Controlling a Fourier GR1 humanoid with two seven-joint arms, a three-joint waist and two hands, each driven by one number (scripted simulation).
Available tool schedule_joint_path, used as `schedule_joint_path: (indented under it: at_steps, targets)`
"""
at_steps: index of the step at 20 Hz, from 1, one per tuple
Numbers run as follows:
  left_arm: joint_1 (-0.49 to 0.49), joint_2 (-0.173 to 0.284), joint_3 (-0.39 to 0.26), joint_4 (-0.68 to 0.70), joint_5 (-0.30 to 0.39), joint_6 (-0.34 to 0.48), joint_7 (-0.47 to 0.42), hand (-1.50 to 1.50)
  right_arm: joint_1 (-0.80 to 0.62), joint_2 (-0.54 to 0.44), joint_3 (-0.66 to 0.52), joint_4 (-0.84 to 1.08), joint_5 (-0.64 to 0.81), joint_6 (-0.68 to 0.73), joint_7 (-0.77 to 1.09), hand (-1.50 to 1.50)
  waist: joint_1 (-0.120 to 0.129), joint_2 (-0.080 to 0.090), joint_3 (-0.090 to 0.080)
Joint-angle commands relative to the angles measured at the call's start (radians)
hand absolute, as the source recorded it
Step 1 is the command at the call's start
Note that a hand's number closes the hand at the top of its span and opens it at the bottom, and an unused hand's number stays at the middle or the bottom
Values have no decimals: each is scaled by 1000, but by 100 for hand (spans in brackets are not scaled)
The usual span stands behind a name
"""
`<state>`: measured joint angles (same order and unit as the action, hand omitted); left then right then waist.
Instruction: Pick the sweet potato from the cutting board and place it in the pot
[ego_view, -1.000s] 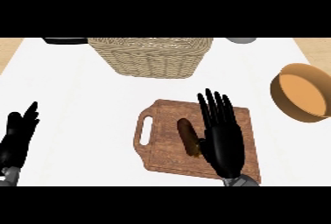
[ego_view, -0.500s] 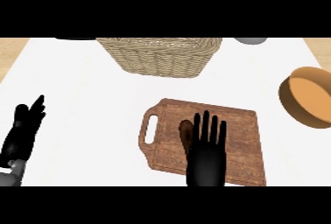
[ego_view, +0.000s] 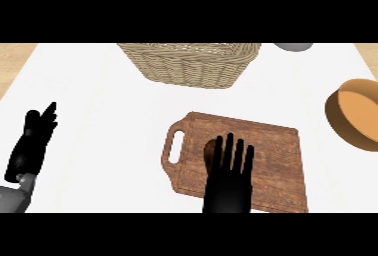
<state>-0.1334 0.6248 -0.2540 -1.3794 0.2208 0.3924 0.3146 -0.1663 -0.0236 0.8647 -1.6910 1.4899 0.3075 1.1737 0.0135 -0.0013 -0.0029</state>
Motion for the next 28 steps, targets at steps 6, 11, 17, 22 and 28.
schedule_joint_path:
  at_steps: [6,11,17,22,28]
  targets:
    - [-13,-17,7,17,-13,-7,3,0,-81,22,1,82,-110,110,294,-150,6,5,1]
    - [11,6,27,-5,-2,-41,2,0,-124,22,-33,130,-141,81,294,-150,13,3,2]
    - [17,-18,20,-29,-33,-15,5,0,-210,22,-66,238,-185,35,280,-150,23,5,3]
    - [-17,-38,13,-14,-53,-8,45,0,-151,22,-58,225,-147,35,293,-150,-2,2,3]
    - [8,-33,38,-17,-42,-31,29,0,-166,22,-109,254,-196,46,285,-150,4,3,3]
